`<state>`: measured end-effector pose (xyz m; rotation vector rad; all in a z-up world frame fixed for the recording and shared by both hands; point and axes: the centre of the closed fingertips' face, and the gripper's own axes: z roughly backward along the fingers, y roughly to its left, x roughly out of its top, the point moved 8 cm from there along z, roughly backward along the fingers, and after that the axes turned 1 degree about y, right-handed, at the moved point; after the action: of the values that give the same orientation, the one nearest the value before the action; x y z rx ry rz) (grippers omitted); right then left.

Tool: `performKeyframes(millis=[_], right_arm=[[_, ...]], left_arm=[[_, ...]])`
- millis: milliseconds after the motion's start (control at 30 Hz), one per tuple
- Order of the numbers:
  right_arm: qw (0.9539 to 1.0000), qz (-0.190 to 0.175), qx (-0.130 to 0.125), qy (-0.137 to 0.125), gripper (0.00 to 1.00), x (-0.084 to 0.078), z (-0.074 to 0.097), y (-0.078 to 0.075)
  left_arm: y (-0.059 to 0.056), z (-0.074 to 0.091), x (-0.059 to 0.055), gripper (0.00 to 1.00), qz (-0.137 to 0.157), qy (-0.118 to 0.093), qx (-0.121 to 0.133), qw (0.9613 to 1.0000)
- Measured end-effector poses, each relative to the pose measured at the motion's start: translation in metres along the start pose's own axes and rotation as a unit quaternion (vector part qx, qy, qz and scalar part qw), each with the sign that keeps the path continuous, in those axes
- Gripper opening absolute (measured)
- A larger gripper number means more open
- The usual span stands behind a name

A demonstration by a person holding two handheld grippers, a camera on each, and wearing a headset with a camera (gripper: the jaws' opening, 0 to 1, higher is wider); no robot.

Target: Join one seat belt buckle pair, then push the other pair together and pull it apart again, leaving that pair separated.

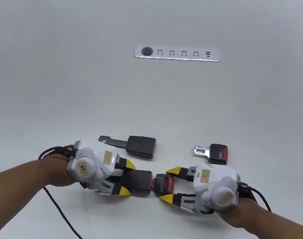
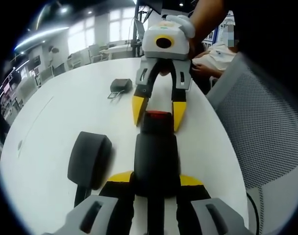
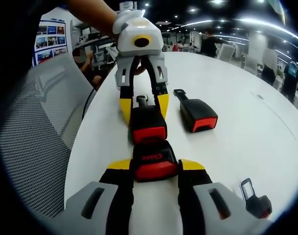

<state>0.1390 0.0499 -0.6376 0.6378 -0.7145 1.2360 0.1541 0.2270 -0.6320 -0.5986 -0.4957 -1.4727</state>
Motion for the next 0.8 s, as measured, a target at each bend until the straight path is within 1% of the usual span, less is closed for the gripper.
performKeyframes(millis=[167, 333, 400, 433, 467, 500, 533, 567, 600, 633, 667, 700, 733, 800], right_arm=[[1.0000, 0.003, -0.004, 0.004, 0.34, 0.000, 0.000, 0.001], [0.9999, 0.002, -0.009, 0.008, 0.35, 0.001, 0.000, 0.001], [0.9998, 0.005, -0.014, 0.009, 0.35, 0.004, 0.002, 0.002], [0.9997, -0.001, -0.020, 0.014, 0.36, 0.004, 0.003, 0.002], [0.9993, -0.018, -0.029, 0.017, 0.37, 0.004, 0.003, 0.002], [0.9991, -0.027, -0.031, 0.014, 0.41, 0.004, 0.004, 0.002], [0.9984, -0.050, -0.028, 0.001, 0.51, 0.007, 0.004, 0.002], [0.9977, -0.062, -0.026, 0.000, 0.59, 0.007, 0.005, 0.002], [0.9980, -0.054, -0.032, 0.000, 0.64, 0.008, 0.007, 0.000], [0.9981, -0.048, -0.037, -0.001, 0.65, 0.008, 0.008, 0.000], [0.9982, -0.045, -0.039, -0.003, 0.64, 0.008, 0.009, -0.001], [0.9981, -0.048, -0.038, -0.005, 0.64, 0.009, 0.011, -0.001], [0.9981, -0.048, -0.038, -0.006, 0.67, 0.009, 0.012, -0.001], [0.9979, -0.045, -0.045, -0.006, 0.72, 0.008, 0.015, -0.001]], left_arm=[[-0.001, 0.000, 0.004, 0.34, -0.008, 0.008, 0.001, 0.9999], [-0.002, -0.001, 0.004, 0.34, -0.009, 0.011, 0.006, 0.9999], [-0.002, -0.002, 0.003, 0.34, 0.004, 0.008, 0.010, 0.9999], [-0.002, -0.002, 0.003, 0.35, 0.025, 0.005, 0.012, 0.9996], [-0.002, -0.002, 0.005, 0.36, 0.036, 0.003, 0.014, 0.9993], [-0.003, -0.002, 0.005, 0.38, 0.038, 0.003, 0.013, 0.9992], [-0.004, -0.002, 0.006, 0.41, 0.038, 0.003, 0.013, 0.9992], [-0.004, -0.001, 0.007, 0.45, 0.041, 0.003, 0.014, 0.9991], [-0.005, -0.001, 0.007, 0.51, 0.047, 0.006, 0.016, 0.9988], [-0.005, 0.000, 0.008, 0.55, 0.049, 0.006, 0.018, 0.9986], [-0.006, 0.002, 0.008, 0.58, 0.052, 0.003, 0.021, 0.9984], [-0.006, 0.005, 0.011, 0.60, 0.053, -0.003, 0.026, 0.9982], [-0.006, 0.007, 0.012, 0.62, 0.055, -0.006, 0.031, 0.9980], [-0.005, 0.012, 0.017, 0.67, 0.054, -0.021, 0.050, 0.9971]])
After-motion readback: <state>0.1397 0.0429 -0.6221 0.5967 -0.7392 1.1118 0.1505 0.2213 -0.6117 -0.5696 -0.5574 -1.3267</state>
